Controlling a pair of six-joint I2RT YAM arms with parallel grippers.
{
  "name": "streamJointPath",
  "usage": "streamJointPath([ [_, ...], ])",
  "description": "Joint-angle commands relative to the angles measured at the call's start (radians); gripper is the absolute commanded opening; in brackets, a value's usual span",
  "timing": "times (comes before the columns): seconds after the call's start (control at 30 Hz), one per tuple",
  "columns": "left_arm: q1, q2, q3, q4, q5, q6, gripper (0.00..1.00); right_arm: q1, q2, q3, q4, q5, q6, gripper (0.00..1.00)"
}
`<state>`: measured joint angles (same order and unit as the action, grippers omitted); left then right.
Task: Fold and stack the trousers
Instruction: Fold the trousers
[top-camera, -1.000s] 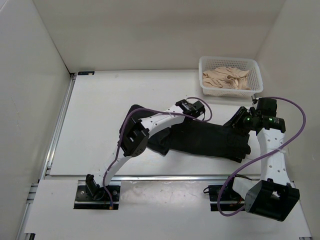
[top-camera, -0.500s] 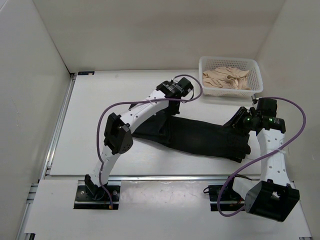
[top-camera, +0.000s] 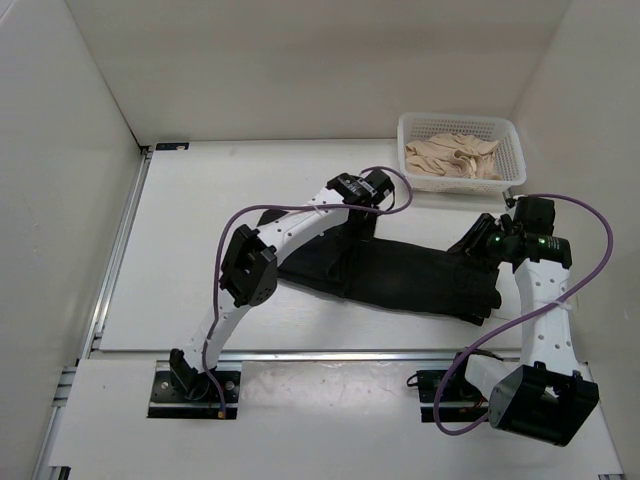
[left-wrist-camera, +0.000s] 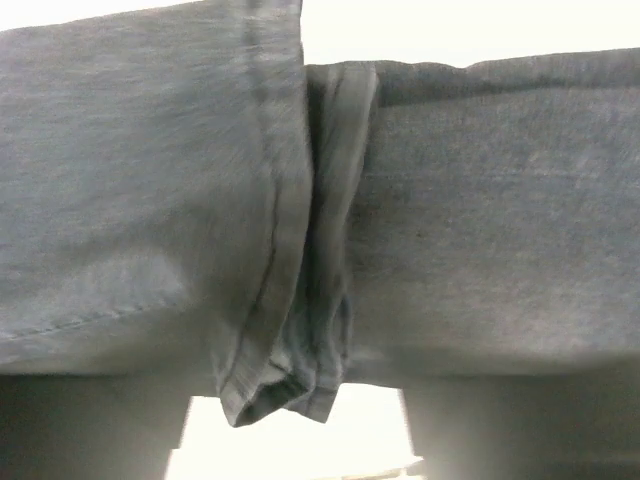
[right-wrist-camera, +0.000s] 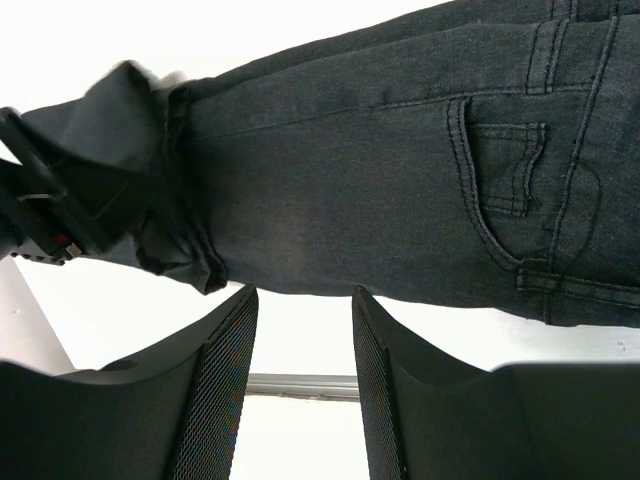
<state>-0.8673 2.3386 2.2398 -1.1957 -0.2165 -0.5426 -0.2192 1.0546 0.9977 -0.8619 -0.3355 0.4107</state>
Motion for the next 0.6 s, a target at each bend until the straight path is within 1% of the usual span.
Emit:
streamJointPath([
  [0.0, -0.006, -0.055, 0.058, -0.014, 0.014, 0.018, 1.00, 0.003, -0.008, -0.010, 0.008, 0.006, -0.016, 0.48],
  [0.03, -0.006, -0.055, 0.084, -0.036, 0.002, 0.027, 1.00, 0.003, -0.008, -0.001, 0.008, 0.006, -0.016, 0.48],
  [0.07, 0.007, -0.055, 0.110, -0.083, 0.002, 0.027, 1.00, 0.003, -0.008, -0.001, 0.008, 0.006, -0.016, 0.48],
  [0.1, 0.029, -0.068, 0.131, -0.097, -0.023, 0.038, 1.00, 0.003, -0.008, -0.001, 0.008, 0.006, -0.016, 0.48],
  [0.13, 0.049, -0.126, 0.132, -0.097, -0.040, 0.038, 1.00, 0.003, -0.019, -0.001, 0.008, 0.006, -0.016, 0.49],
  [0.17, 0.079, -0.168, 0.100, -0.097, -0.040, 0.038, 0.98, 0.003, -0.019, -0.001, 0.008, 0.006, -0.016, 0.49],
  [0.2, 0.159, -0.214, -0.010, -0.046, -0.020, 0.047, 0.94, 0.003, -0.030, -0.001, 0.008, 0.015, -0.016, 0.50],
  [0.23, 0.212, -0.310, -0.087, -0.003, 0.009, 0.047, 0.83, 0.003, -0.030, -0.001, 0.008, 0.015, -0.016, 0.50],
  [0.27, 0.265, -0.356, -0.170, 0.049, 0.052, 0.064, 0.81, 0.003, -0.030, -0.001, 0.008, 0.015, -0.016, 0.50],
  [0.3, 0.322, -0.392, -0.246, 0.092, 0.101, 0.073, 0.81, 0.003, -0.039, -0.001, 0.008, 0.015, -0.016, 0.50],
  [0.33, 0.424, -0.436, -0.375, 0.160, 0.197, 0.101, 0.81, 0.003, -0.039, -0.001, 0.008, 0.015, -0.016, 0.50],
  [0.37, 0.466, -0.447, -0.428, 0.188, 0.241, 0.118, 0.86, 0.003, -0.039, -0.001, 0.008, 0.015, -0.016, 0.50],
  [0.43, 0.546, -0.434, -0.508, 0.206, 0.319, 0.142, 0.86, 0.003, -0.039, -0.001, 0.008, 0.015, -0.016, 0.50],
  [0.5, 0.571, -0.381, -0.531, 0.206, 0.347, 0.142, 0.84, 0.003, -0.039, -0.001, 0.008, 0.015, -0.016, 0.50],
  [0.57, 0.571, -0.348, -0.558, 0.217, 0.327, 0.133, 0.84, 0.003, -0.028, -0.001, 0.008, 0.015, -0.016, 0.50],
])
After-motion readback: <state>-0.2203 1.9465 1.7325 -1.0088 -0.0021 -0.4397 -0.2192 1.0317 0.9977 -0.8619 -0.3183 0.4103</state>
